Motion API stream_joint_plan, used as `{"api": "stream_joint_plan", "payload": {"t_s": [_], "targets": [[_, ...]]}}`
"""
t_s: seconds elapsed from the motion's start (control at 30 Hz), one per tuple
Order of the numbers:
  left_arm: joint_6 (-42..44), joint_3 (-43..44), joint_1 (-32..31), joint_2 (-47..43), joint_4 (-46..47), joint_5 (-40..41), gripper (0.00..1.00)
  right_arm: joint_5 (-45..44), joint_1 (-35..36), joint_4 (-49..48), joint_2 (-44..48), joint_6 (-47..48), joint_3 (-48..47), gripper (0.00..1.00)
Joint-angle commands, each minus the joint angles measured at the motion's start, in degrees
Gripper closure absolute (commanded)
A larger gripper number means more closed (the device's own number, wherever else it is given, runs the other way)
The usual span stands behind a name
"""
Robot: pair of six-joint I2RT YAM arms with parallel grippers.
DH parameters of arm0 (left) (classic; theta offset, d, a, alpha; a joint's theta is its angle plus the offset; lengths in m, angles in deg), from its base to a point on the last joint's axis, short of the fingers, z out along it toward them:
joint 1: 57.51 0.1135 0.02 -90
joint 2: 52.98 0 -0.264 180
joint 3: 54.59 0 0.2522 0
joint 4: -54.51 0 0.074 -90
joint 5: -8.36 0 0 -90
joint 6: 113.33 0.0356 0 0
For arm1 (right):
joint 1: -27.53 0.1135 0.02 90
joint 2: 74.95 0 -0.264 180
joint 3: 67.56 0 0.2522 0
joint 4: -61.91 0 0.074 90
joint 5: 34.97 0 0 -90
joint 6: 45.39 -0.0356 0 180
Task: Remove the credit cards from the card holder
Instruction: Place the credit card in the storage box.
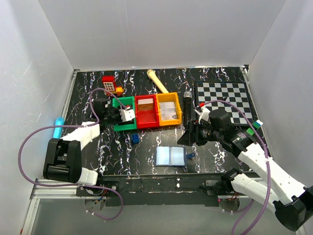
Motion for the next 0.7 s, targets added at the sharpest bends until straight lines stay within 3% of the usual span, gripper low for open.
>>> {"api": "stream_joint_plan", "payload": {"t_s": [0.0, 0.67], "targets": [[-0.4, 1.5, -0.2, 0.4, 0.5, 0.3, 0.70, 1.0, 0.1, -2.2, 0.0, 0.8, 0.1, 0.29], [-1.8, 3.1, -0.6, 3.5, 3.1, 2.7, 0.66, 0.8, 0.0, -1.6, 0.0, 1.1, 0.4, 0.29]]}}
